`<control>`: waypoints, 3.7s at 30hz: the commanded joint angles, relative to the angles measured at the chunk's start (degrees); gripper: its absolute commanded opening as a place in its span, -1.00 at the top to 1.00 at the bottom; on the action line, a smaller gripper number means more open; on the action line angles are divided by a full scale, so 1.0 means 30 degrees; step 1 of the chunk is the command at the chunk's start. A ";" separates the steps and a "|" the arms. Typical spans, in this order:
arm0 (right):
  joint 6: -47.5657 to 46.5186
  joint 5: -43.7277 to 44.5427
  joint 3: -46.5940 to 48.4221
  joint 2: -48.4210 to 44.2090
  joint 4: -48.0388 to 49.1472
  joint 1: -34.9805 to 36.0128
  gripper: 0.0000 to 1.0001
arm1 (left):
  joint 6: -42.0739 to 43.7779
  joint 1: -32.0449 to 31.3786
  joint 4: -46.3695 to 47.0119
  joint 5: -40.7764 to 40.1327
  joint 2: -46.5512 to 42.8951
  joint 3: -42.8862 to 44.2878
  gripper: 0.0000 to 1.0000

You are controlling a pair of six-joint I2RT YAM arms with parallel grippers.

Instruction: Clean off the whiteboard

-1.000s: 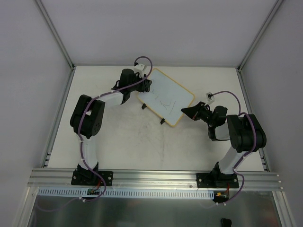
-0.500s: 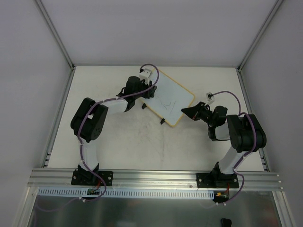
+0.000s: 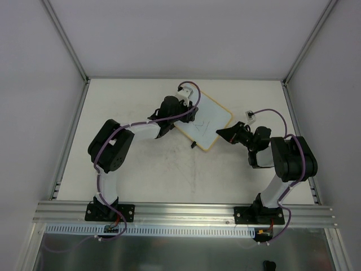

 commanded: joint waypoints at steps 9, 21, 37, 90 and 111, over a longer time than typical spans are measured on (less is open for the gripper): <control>-0.0900 -0.0623 0.0484 0.0120 0.4238 0.0304 1.00 | -0.0948 -0.4449 -0.0738 0.2229 0.0619 -0.0037 1.00; -0.0958 -0.0594 0.0426 0.0091 0.4267 0.0362 1.00 | -0.0977 -0.5625 -0.0621 -0.0026 0.0678 -0.0418 1.00; -0.0958 -0.0593 0.0426 0.0062 0.4238 0.0304 1.00 | -0.0598 -0.0269 -0.3930 0.1086 0.0678 0.1690 1.00; -0.0841 -0.0711 0.0543 0.0208 0.4238 0.0362 1.00 | -0.2323 0.2114 -0.5839 0.3282 0.3432 0.7553 1.00; -0.0871 -0.0711 0.0543 0.0179 0.4238 0.0362 1.00 | -0.3906 0.2133 -0.5133 0.3693 0.2875 0.7024 1.00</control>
